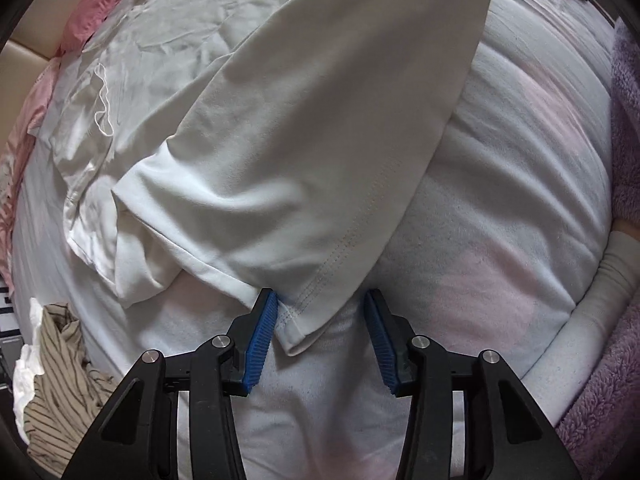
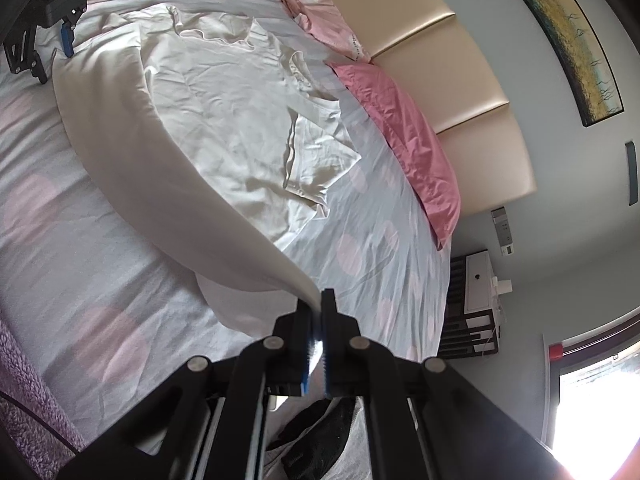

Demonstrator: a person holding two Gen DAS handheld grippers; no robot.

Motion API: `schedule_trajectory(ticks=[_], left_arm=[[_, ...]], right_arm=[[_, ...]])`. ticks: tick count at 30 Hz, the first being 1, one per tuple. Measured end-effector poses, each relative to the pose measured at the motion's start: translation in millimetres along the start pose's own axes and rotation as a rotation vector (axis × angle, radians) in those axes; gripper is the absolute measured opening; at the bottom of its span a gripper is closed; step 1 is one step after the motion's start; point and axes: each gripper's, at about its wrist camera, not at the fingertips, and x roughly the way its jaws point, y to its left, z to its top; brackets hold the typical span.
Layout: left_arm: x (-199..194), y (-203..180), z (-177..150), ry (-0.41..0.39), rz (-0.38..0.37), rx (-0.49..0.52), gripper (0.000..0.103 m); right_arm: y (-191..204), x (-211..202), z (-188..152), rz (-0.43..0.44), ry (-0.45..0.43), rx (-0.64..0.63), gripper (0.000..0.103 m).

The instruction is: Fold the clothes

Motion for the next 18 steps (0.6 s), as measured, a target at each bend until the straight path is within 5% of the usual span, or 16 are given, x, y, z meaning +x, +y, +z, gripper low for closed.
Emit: schedule_trajectory(ticks=[2, 6, 10, 18], left_arm=[[-3, 5, 0, -0.014, -0.012, -0.025, 0.038], [-9, 20, 1, -0.044, -0.027, -0.107, 0.005], [-33, 31, -2, -0.117, -0.026, -0.19, 0.004], [-143, 45, -33, -0.344, 0.047, -0.327, 0.003]], right_arm=[[1, 3, 0, 0.001, 0.002, -0.001, 0.004], [2, 7, 0, 0.002, 0.006, -0.004, 0.004], [2, 5, -1, -0.006, 0.01, -0.003, 0.004], [2, -19, -5, -0.03, -0.012, -0.018, 0.004]])
